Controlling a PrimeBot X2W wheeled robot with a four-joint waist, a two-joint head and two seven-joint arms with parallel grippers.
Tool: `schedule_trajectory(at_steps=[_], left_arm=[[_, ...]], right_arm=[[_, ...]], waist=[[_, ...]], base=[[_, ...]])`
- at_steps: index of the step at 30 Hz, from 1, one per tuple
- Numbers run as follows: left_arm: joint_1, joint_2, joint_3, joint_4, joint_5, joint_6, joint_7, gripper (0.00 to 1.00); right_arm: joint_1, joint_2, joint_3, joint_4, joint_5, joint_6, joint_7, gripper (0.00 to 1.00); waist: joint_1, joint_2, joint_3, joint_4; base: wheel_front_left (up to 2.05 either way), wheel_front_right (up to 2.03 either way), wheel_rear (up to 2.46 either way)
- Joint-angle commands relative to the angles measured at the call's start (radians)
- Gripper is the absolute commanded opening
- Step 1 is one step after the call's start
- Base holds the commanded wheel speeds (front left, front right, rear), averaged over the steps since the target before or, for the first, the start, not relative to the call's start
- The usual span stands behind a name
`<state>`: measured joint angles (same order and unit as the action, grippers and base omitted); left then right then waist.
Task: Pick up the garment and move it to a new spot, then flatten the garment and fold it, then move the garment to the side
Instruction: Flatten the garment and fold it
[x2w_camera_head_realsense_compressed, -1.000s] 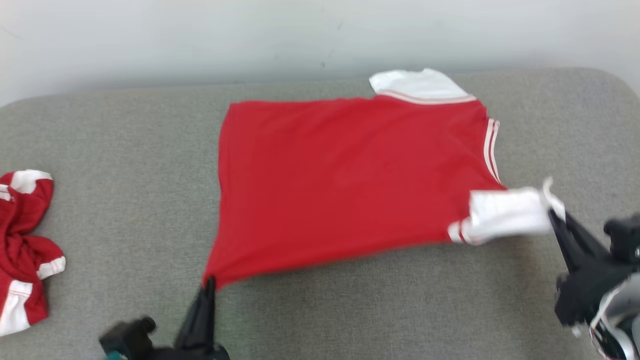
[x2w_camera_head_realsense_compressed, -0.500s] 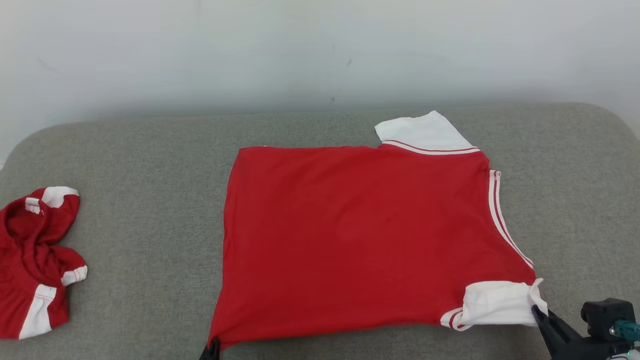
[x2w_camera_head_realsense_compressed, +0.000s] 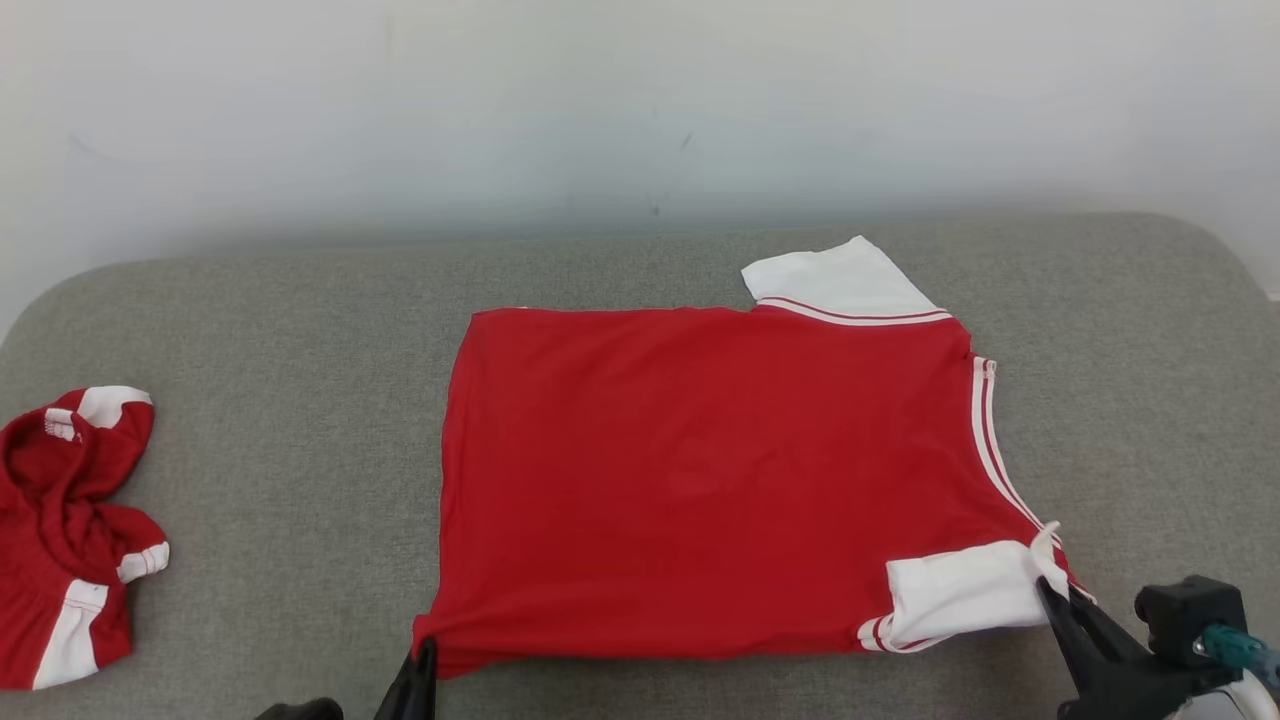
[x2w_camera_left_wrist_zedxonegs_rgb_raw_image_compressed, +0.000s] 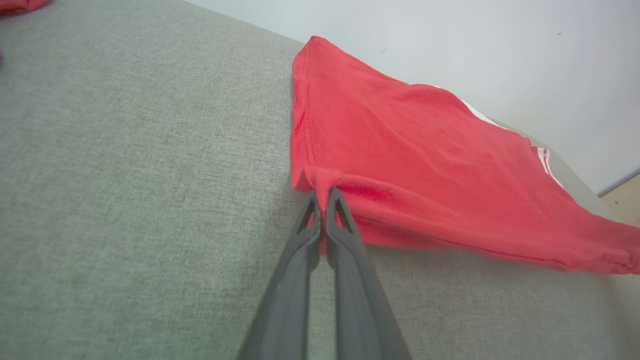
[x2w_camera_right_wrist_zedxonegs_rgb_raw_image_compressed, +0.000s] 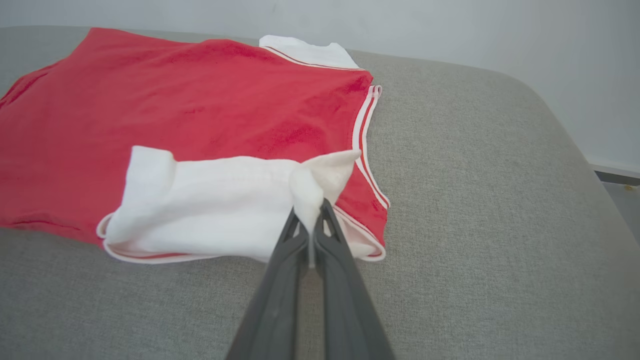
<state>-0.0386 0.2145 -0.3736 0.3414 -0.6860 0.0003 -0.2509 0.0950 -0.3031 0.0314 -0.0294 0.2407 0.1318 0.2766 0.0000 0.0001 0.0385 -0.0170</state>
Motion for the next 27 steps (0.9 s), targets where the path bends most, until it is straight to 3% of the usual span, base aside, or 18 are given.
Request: schedule_trajectory(at_steps=[1, 11, 27], left_arm=[[-0.022, 0.004, -0.001, 0.003, 0.010, 0.005, -0.003, 0.00], [-0.139, 0.019, -0.032, 0.052, 0.070, 0.023, 0.024, 0.00], [-0.359, 0.013, -0.045, 0.192, 0.115, 0.028, 0.030, 0.00]], right_arm=[[-0.026, -0.014, 0.018, 0.010, -0.006, -0.002, -0.013, 0.00], [-0.208, -0.093, 0.144, 0.131, 0.006, -0.002, -0.062, 0.00], [-0.511, -0.070, 0.198, 0.377, -0.014, -0.002, -0.203, 0.00]], waist=[[0.0000, -0.0001, -0.003, -0.001], [0.0000, -0.0001, 0.018, -0.013], [0.0000, -0.0001, 0.145, -0.018]], base=[[0.00, 0.00, 0.00], [0.00, 0.00, 0.00], [0.00, 0.00, 0.00]])
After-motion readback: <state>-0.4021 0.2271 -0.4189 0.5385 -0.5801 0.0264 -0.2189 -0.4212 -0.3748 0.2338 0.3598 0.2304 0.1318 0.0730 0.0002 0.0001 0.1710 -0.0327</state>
